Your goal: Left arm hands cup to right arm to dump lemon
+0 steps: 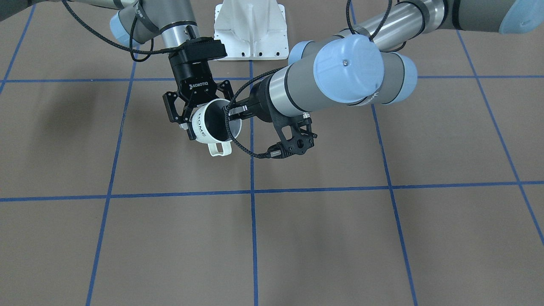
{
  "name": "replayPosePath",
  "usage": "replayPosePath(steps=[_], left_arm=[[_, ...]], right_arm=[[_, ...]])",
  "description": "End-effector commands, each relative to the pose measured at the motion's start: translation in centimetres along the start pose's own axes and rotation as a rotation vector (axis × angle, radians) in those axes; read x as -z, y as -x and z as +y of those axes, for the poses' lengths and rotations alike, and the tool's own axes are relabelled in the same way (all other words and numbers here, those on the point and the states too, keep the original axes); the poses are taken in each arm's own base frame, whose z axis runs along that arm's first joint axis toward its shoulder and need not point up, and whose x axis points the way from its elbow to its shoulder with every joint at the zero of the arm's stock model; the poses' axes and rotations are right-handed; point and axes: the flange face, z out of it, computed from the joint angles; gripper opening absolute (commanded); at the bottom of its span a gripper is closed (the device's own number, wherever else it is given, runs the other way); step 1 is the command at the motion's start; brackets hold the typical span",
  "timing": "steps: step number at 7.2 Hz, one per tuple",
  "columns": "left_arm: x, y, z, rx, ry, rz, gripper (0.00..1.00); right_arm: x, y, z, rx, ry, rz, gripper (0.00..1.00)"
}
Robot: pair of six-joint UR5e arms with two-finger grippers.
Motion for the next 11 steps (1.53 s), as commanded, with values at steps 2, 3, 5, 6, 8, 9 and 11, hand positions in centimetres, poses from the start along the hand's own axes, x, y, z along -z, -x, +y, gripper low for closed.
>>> replayPosePath(steps=[2,3,5,6,8,9,11], left_arm=[[0.12,-0.41,0.31,-0.01,-0.001,0.004,0.37],[0.09,-0.39,0.24,-0.01,-0.001,0.003,0.36],[0.03,-0.28,0.1,-0.007,-0.002,0.002,0.33],[0.03,-0.28,0.1,-0.009,-0.002,0.002,0.3],[0.06,-0.3,0.15,0.002,-0.002,0.002,0.0],[0.13,-0.22,0.06,0.004,-0.002,0.002,0.0],[0.13,-0.22,0.06,0.004,-0.002,0.002,0.0]], right_arm=[[0.01,0.0,-0.01,0.0,0.0,0.0,0.12],[0.01,0.0,-0.01,0.0,0.0,0.0,0.12],[0.01,0.0,-0.01,0.0,0.0,0.0,0.12],[0.01,0.0,-0.01,0.0,0.0,0.0,0.17],[0.01,-0.04,0.06,0.0,0.0,0.0,1.0],[-0.02,-0.11,0.03,0.0,0.0,0.0,1.0],[-0.03,-0.14,0.11,0.0,0.001,0.001,1.0]])
